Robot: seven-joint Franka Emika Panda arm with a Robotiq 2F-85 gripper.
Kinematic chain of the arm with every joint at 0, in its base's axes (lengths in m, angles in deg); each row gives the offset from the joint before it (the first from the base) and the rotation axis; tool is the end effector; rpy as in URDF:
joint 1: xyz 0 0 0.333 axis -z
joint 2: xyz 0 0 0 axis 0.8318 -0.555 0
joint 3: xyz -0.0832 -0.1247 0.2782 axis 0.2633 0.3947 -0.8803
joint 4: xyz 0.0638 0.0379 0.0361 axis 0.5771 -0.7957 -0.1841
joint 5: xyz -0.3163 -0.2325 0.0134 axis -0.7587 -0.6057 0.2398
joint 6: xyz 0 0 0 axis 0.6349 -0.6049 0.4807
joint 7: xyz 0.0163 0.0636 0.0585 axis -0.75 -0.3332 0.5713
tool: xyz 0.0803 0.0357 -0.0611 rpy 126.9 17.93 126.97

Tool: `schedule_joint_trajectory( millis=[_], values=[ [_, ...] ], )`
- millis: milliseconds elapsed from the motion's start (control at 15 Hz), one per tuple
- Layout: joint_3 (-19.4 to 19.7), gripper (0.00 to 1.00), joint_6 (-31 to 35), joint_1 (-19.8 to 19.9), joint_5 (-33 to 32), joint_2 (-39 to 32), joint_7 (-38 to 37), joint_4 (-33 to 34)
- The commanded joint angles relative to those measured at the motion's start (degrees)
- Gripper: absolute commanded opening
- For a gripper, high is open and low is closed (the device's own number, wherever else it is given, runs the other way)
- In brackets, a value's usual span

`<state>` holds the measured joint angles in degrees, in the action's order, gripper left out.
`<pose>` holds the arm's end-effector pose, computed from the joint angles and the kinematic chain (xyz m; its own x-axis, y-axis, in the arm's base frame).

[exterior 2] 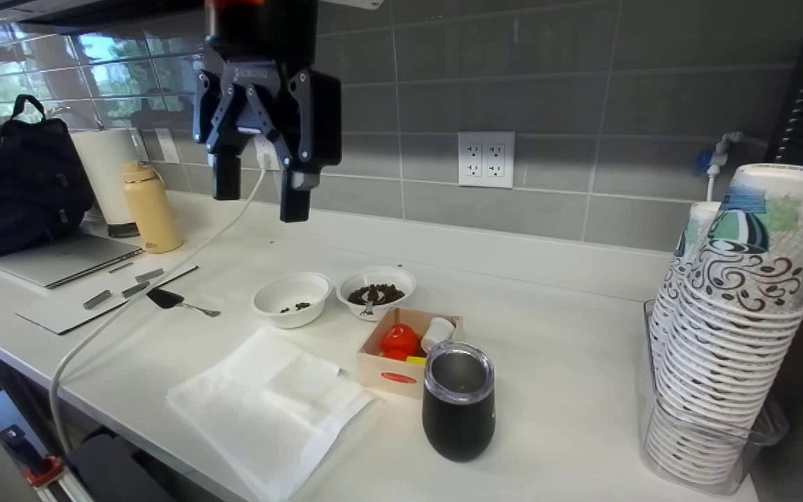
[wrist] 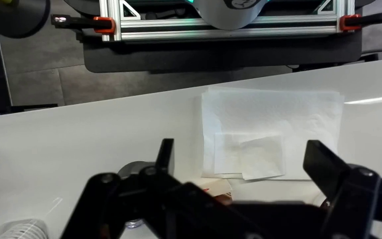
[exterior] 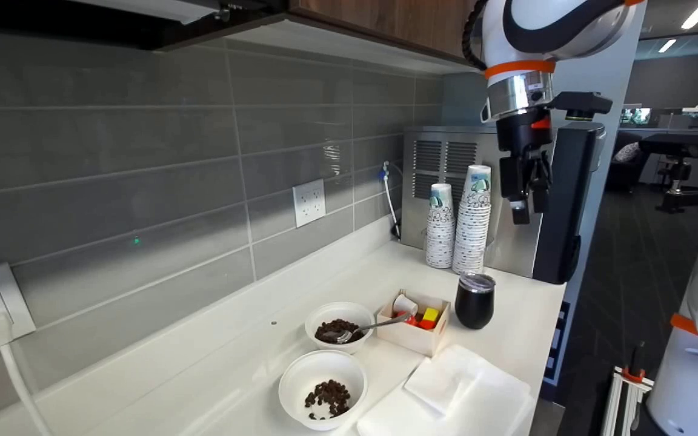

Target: Pick a paper towel on the counter and use it to wipe the bowl on the left

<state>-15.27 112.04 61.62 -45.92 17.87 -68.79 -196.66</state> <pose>0.2731 -0.0770 0.4918 0.9706 -0.0318 -0.2385 -0.0414 -0.9985 -0.0351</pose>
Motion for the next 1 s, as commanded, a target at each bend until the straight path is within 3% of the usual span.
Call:
schedule_joint_trajectory(
  millis=[0,400,467,933],
  values=[
    [0.8,1.0,4.9,-1.3,3.6,-1.4,-0.4,-4.1],
    [-2.8,1.0,13.0,-5.3,9.1,-3.3,0.0,-12.9],
    [-3.9,1.0,13.8,-6.7,10.2,-6.6,-0.4,-10.3],
    [-9.5,1.0,36.5,-11.0,14.6,-18.7,-3.7,-11.6]
  ],
)
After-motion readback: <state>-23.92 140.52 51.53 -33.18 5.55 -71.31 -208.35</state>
